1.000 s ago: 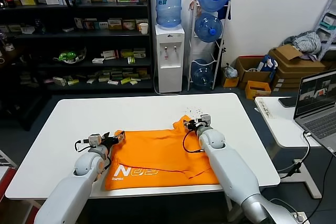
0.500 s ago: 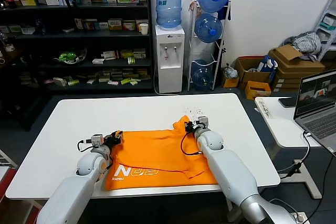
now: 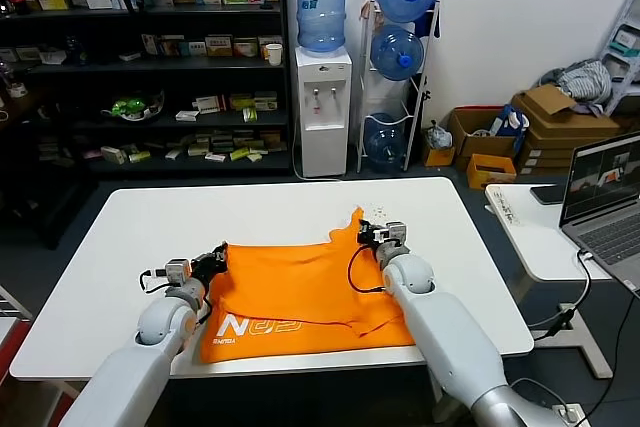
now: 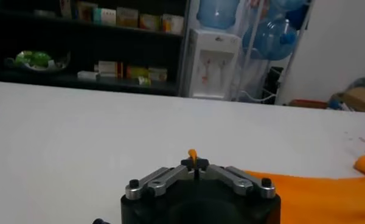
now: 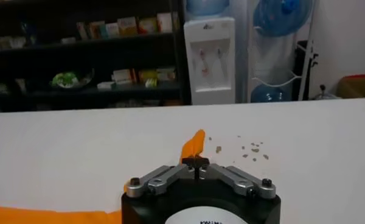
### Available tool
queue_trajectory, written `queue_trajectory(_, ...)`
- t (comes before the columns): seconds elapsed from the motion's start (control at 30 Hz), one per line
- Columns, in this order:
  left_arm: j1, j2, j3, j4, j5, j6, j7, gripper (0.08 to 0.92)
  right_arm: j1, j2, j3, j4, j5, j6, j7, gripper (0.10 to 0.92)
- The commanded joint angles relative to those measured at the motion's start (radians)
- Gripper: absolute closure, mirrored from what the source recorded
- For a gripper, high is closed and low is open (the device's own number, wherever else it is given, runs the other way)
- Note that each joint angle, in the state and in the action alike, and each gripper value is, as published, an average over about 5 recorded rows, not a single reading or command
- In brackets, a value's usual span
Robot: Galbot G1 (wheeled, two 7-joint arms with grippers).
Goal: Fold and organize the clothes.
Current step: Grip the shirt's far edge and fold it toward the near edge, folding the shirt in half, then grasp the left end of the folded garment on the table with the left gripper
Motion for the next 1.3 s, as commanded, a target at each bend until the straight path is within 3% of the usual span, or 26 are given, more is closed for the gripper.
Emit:
queue_trajectory(0.03, 0.224, 0.033, -0.071, -0.247, 0.028, -0.064, 0.006, 0.908, -0.203, -0.133, 0.007, 0.325, 0.023, 0.017, 0.054, 0.901)
queue_trajectory(0.4, 0.493, 0.015, -0.174, -0.481, 0.15, -0.111, -0.006, 0.908, -0.58, -0.274, 0.095, 0.693, 0.003, -0.021, 0.11, 0.901)
queue_trajectory(0.8, 0.584, 0.002, -0.206, -0.468, 0.208, -0.145, 0.02, 0.899, -0.811, -0.334, 0.201, 0.861, -0.03, -0.065, 0.139, 0.876)
queue_trajectory(1.07, 0.616, -0.015, -0.221, -0.445, 0.216, -0.147, 0.03, 0.695, -0.81, -0.312, 0.26, 0.839, -0.038, -0.045, 0.126, 0.663)
queue_trajectory(1.3, 0.575, -0.082, -0.221, -0.346, 0.232, -0.144, 0.029, 0.496, -0.893, -0.264, 0.373, 0.879, -0.073, -0.013, 0.103, 0.455)
